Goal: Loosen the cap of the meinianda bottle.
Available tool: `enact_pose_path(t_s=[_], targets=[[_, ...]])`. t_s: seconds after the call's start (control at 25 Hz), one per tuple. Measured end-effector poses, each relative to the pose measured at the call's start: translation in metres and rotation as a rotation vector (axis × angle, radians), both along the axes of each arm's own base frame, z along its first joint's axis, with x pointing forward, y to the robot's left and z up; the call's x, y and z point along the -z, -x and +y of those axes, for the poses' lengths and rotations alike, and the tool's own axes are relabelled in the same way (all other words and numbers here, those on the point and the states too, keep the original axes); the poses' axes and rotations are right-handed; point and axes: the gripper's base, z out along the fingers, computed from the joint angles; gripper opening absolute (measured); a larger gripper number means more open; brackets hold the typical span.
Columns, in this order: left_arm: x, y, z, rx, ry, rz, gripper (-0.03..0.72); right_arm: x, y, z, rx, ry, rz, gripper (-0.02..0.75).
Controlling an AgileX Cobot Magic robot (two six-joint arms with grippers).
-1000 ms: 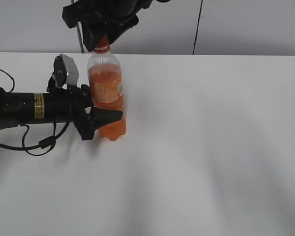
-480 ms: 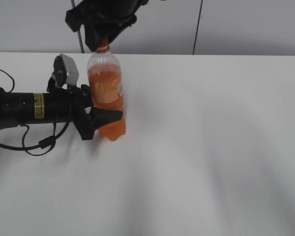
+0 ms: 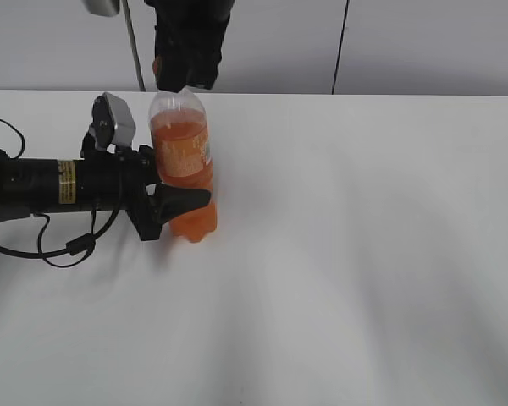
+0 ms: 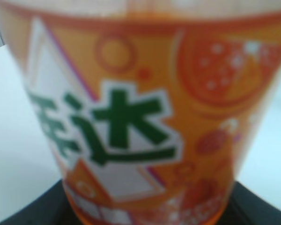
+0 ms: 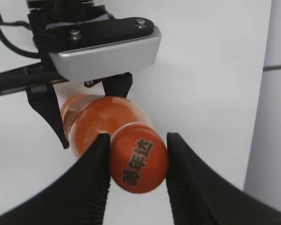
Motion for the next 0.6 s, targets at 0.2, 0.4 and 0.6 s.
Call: enact_pose_path(t_s=[0.2, 0.4, 0.6], targets=[[0.0001, -0.0002, 0.0003, 0.003, -0.004, 0.0, 0.4, -0.0001, 0.0008, 0.0008, -0.186, 0.054, -0.083, 0.273], [0.0002, -0.0001, 0.0007, 0.005, -0.006, 0.0, 0.4, -0.0009, 0.0014, 0.0013, -0.207, 0.053, -0.087, 0.272], [0.0002, 0.0004, 0.0005, 0.014, -0.009, -0.002, 0.4, -0.0073, 0.0042, -0.0001, -0.213, 0.042, -0.091, 0.272]])
